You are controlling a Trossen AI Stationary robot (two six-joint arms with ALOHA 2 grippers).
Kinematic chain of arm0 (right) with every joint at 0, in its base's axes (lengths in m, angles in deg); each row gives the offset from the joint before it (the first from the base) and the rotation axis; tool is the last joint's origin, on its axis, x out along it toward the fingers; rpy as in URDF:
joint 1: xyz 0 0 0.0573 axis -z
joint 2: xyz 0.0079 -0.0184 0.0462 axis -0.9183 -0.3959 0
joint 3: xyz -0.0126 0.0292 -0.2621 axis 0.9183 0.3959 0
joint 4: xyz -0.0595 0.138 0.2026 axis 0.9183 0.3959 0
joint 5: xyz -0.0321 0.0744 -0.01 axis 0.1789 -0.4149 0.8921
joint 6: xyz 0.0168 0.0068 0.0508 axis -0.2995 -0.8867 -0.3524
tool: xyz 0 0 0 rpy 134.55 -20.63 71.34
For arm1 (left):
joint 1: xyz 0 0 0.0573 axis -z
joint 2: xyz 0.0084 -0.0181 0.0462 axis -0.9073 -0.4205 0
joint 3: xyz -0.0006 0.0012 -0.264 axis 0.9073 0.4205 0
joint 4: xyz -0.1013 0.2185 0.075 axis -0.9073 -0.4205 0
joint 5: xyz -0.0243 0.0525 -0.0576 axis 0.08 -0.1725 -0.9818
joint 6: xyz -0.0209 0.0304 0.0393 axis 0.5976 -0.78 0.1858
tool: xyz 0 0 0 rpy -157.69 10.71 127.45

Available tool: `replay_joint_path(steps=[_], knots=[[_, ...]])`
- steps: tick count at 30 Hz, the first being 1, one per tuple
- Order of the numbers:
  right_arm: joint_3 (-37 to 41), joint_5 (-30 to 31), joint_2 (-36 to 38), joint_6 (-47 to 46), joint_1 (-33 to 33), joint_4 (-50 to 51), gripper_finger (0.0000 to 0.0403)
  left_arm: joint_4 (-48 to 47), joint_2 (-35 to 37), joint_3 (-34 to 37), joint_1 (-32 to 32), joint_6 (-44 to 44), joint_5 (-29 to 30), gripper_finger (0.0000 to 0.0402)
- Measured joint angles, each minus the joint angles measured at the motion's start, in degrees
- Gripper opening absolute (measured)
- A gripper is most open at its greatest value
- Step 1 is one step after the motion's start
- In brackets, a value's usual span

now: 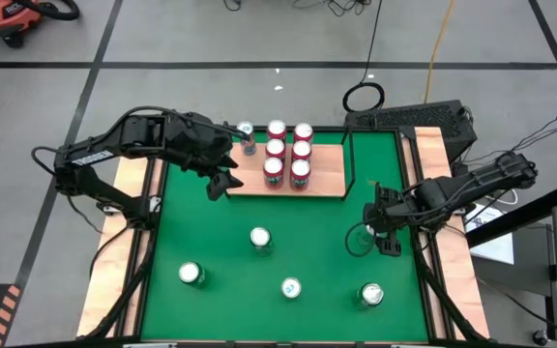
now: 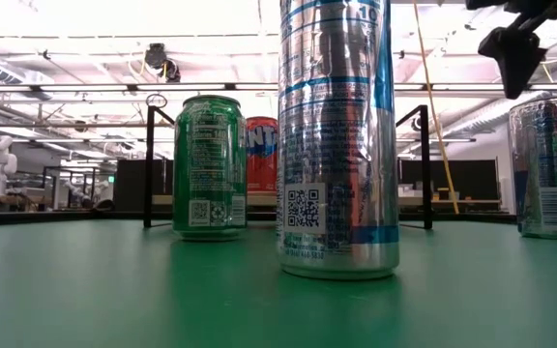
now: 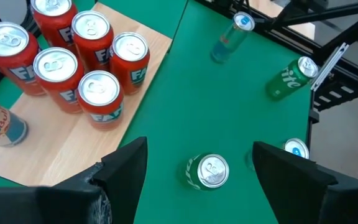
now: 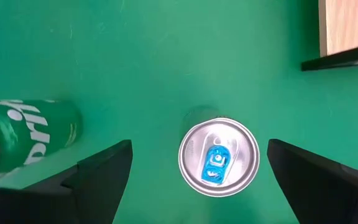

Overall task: Place canned beverage on shelf
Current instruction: Put the blue soda can on the shelf aligned with the other blue soda can

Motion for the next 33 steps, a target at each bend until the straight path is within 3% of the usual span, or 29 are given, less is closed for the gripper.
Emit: replay_joint_path(steps=[10,15,27,33], knots=[[0.31,-0.13,0.01,2.98,0.75,0.86,0.0360,0.31,0.00,0.00,0.09,2.47,2.58,0.0290],[4.77,-4.34,0.00,2.88,2.05,-1.01,0.0357,0.31,-0.02,0.00,0.07,1.98,3.92,0.0290],[9.66,-4.47,-0.02,1.93,2.08,-7.52,0.0355,0.25,-0.02,0.00,0.07,2.45,4.52,0.0290],[9.66,-4.57,-0.02,1.79,2.08,-7.59,0.0328,0.11,-0.09,0.37,0.07,2.02,5.25,0.0290]])
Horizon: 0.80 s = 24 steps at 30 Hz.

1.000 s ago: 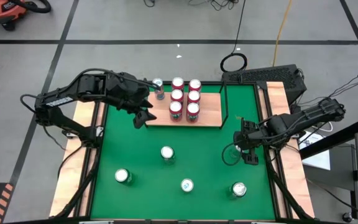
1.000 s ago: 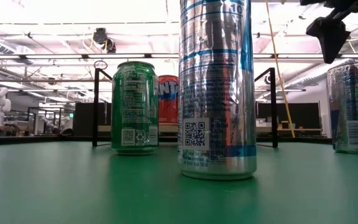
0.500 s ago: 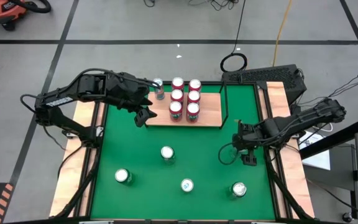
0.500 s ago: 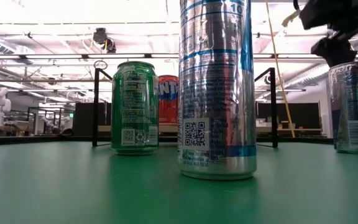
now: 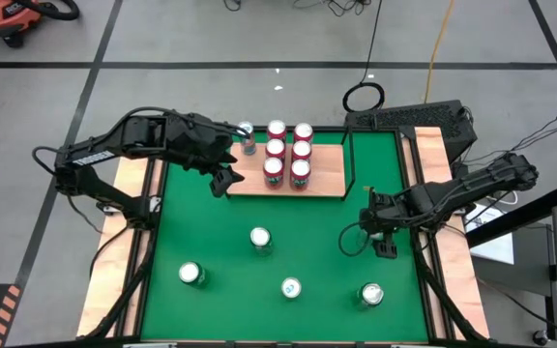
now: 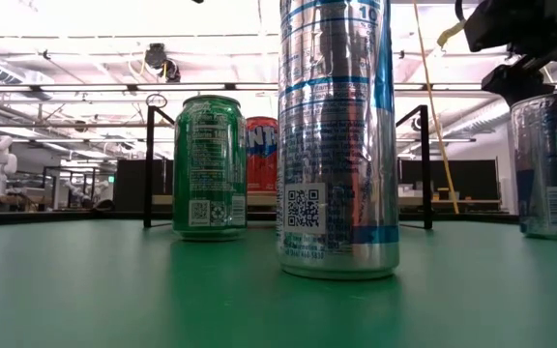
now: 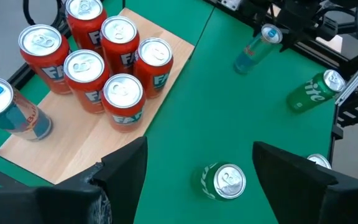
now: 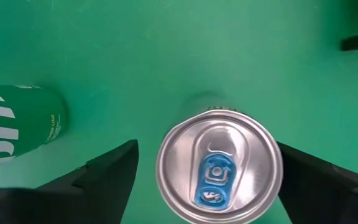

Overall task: Place canned beverage on shelf
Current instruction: Put the blue soda can on the shelf aligned with the other blue soda can

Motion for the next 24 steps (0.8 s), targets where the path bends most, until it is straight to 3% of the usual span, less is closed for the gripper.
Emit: replay_joint_path(steps=[11,24], knots=[[0.00,0.03,0.02,0.17,0.00,-0.89,0.0239,0.07,-1.41,0.09,0.00,0.00,0.00,0.0290],[-0.96,-1.27,-0.02,-0.42,0.00,-4.62,0.0229,3.69,-2.14,0.09,0.00,0.35,0.00,0.0290]])
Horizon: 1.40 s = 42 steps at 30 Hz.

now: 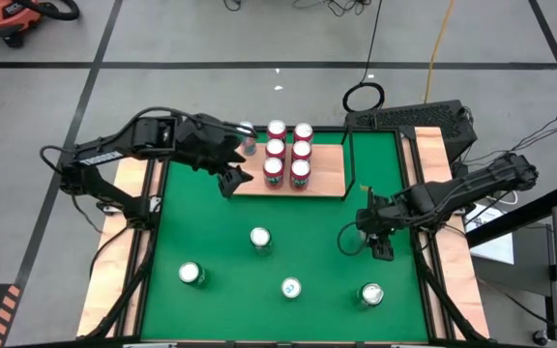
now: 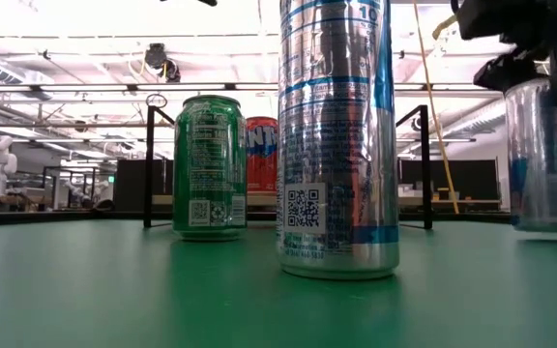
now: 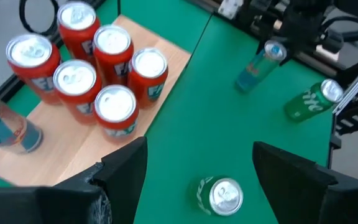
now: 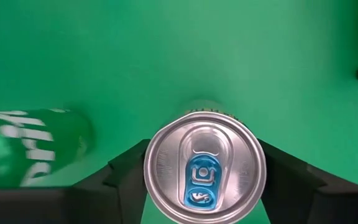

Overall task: Place canned beverage on shelf
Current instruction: Put the blue soda can on the shelf aligned with the other blue soda can

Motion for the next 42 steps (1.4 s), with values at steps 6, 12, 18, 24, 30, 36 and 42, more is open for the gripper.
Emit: replay_joint_path(steps=[6,12,18,24,30,36,42], knots=[[-4.67,-0.17,0.00,-0.02,0.04,0.27,0.0230,3.74,0.02,0.00,-0.02,-2.06,0.68,0.0290],[-7.65,-0.01,0.02,0.00,1.92,0.44,0.0227,5.20,0.02,0.00,-0.55,-2.95,1.49,0.0290],[-7.96,0.05,0.02,0.59,4.44,0.30,0.0227,5.16,0.02,0.00,-0.57,-2.97,2.10,0.0290],[-7.96,-0.02,0.02,0.79,5.26,-0.88,0.0227,5.16,0.02,0.00,-0.57,-3.43,2.56,0.0290],[-10.18,-0.18,0.00,0.28,5.22,-2.62,0.0227,5.43,0.02,0.00,-0.57,-3.45,2.56,0.0290],[-15.59,0.12,0.00,0.61,5.22,-2.81,0.0230,9.39,0.02,0.00,-0.58,-4.18,-1.56,0.0290],[-22.03,2.05,0.02,2.82,5.22,-3.42,0.0227,18.95,-0.46,-0.02,0.11,-4.62,-10.97,0.0290]])
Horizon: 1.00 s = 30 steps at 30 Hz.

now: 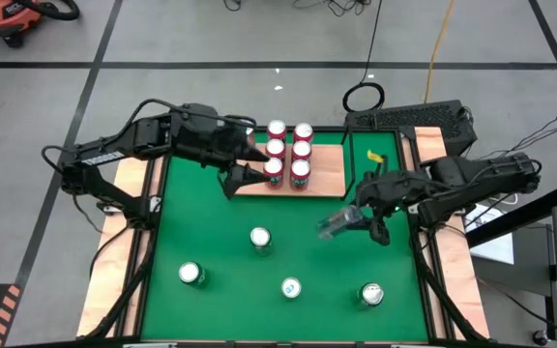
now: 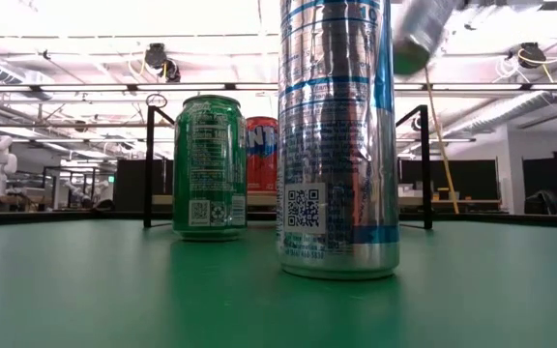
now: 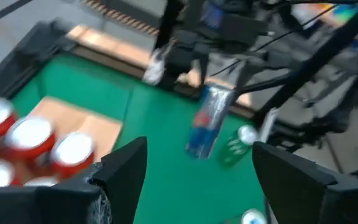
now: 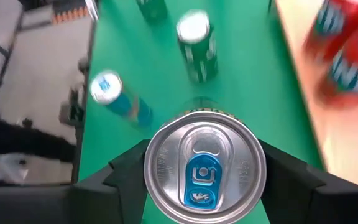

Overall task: Place canned beverage on shelf
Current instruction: Put the blue soda can on the shelf aligned with the other blue soda can

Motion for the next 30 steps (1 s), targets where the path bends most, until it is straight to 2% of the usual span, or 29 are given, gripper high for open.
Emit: replay_joint_path(steps=[6,17,20,26,30], knots=[[-5.76,4.01,0.00,2.11,0.87,-3.57,0.0230,5.40,-2.46,-0.02,2.25,-1.33,-1.33,0.0290],[-8.93,3.81,-0.02,6.19,4.77,-10.73,0.0231,12.92,-8.56,0.00,4.74,-1.45,-2.27,0.0295],[-8.93,2.93,0.00,6.83,5.58,-12.47,0.0229,13.31,-10.25,0.02,4.61,-1.41,-2.60,0.0317],[-8.93,2.11,0.00,6.83,6.80,-13.05,0.0231,13.48,-12.67,0.00,4.59,-2.63,-0.65,0.0389],[-8.93,0.72,0.00,7.11,7.48,-13.08,0.0229,13.65,-14.69,0.00,4.01,-3.38,-2.34,0.0392]])
